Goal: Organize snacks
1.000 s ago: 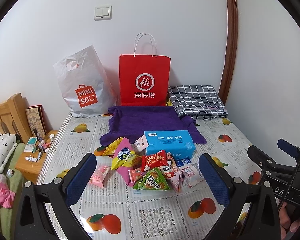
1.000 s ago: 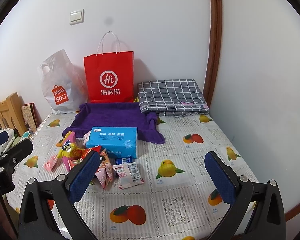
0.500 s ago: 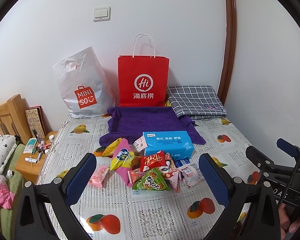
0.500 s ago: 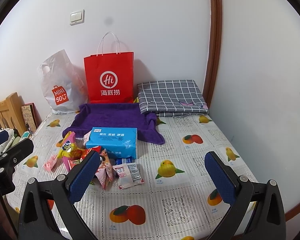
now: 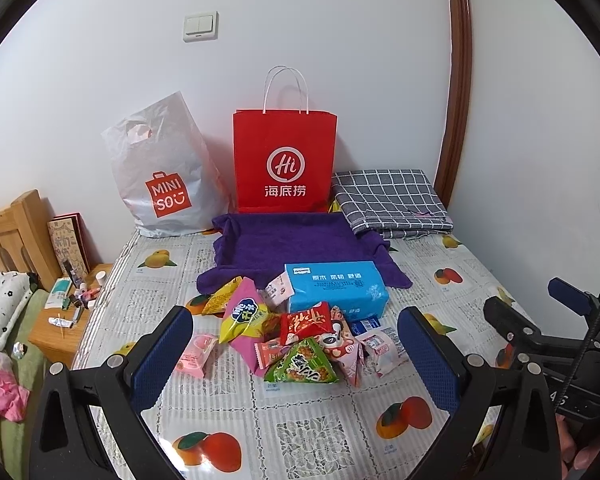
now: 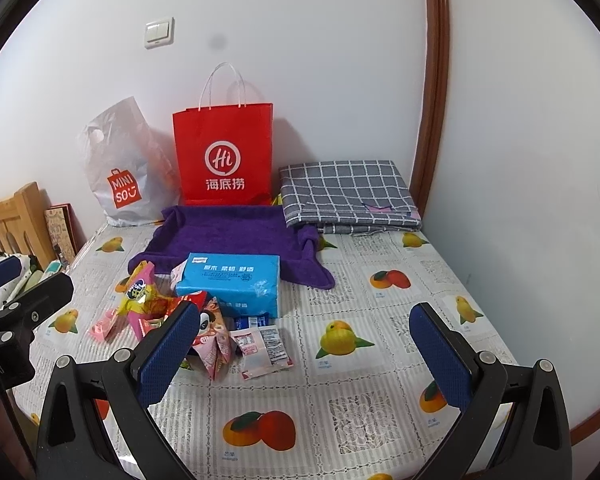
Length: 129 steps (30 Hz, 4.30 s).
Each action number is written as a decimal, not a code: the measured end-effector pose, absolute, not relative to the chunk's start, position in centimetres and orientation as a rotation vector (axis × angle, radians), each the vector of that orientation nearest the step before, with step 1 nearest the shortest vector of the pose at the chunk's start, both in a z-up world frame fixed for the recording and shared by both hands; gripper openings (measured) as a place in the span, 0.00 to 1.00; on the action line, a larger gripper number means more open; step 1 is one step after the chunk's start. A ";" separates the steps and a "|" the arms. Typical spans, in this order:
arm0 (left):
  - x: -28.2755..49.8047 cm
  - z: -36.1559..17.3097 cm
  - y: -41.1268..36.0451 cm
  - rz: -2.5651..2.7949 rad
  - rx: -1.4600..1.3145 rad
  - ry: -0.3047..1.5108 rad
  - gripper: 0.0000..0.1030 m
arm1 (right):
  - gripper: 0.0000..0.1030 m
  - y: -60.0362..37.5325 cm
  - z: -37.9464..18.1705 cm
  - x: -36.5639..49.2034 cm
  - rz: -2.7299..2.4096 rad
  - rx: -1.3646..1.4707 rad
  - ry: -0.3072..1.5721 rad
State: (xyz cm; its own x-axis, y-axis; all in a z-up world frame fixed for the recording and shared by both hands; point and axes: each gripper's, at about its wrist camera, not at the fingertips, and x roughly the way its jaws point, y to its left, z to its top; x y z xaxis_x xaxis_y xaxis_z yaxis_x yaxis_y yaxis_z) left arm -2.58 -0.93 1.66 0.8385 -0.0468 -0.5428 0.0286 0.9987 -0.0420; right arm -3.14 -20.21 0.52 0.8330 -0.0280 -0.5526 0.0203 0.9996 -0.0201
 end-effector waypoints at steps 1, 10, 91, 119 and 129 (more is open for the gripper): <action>-2.5 1.6 -0.9 -0.040 -0.033 0.575 1.00 | 1.00 -20.1 0.4 -3.0 -0.025 -0.015 0.589; -1.3 0.4 -0.5 -0.026 -0.034 0.605 1.00 | 1.00 -19.3 -0.8 -1.8 -0.017 -0.033 0.614; 10.5 -11.4 5.2 0.046 -0.122 0.884 0.98 | 0.63 -17.0 -17.7 11.3 0.261 -0.058 0.915; 13.7 -12.2 6.0 0.040 -0.095 0.894 0.98 | 0.55 -21.2 -16.3 11.7 0.137 -0.013 0.864; 15.2 -13.9 4.8 -0.004 -0.065 0.917 0.87 | 0.55 -21.2 -17.0 12.6 0.139 -0.017 0.878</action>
